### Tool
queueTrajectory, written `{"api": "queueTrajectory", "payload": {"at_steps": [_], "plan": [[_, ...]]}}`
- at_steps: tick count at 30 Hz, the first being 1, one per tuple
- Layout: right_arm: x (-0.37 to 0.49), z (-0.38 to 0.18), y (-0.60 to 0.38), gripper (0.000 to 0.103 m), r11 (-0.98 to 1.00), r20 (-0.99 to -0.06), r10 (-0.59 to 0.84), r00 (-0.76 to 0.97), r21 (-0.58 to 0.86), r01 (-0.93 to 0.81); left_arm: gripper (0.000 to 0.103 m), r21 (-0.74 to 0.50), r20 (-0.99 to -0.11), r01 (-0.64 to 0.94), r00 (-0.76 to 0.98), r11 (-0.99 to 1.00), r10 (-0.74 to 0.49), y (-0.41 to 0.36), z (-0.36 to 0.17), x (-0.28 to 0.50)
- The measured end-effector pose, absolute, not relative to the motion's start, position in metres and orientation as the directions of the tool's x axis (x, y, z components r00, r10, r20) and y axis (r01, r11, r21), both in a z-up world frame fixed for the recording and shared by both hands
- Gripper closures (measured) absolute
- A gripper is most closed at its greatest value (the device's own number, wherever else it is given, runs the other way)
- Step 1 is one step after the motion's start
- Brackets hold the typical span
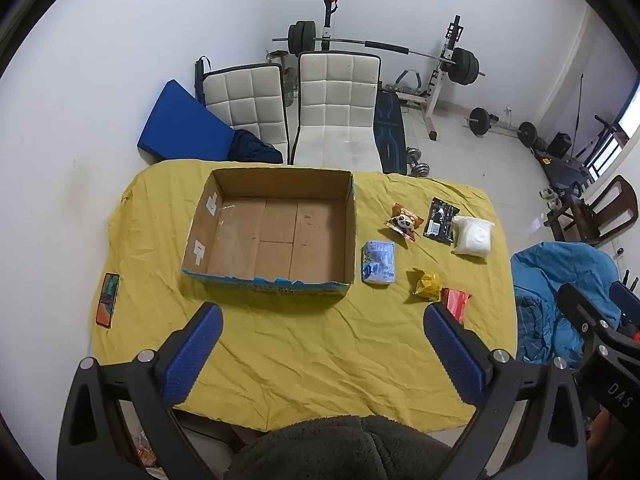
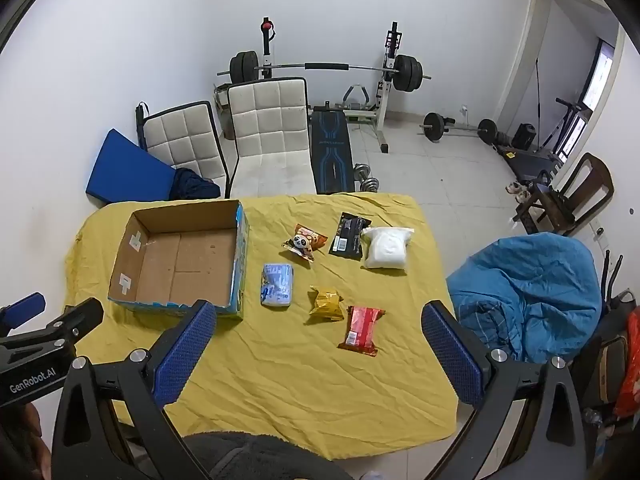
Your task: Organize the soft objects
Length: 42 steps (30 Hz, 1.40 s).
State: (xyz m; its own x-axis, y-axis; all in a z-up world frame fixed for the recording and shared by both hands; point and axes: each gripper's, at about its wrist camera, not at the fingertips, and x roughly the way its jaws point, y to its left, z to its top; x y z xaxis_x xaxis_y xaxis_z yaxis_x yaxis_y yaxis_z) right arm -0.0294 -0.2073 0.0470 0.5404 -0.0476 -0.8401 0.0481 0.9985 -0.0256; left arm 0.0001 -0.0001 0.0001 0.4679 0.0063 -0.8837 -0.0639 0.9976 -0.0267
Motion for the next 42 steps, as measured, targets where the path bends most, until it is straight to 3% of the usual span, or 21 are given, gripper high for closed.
{"api": "queueTrajectory", "payload": {"at_steps": [42], "plan": [[-0.037, 0.054, -0.197, 0.000, 0.999, -0.828, -0.054, 0.557, -0.041, 0.036, 0.000, -0.018, -0.875, -0.072, 0.484, 0.997, 0.019, 0.015, -0.004, -0.012]]}}
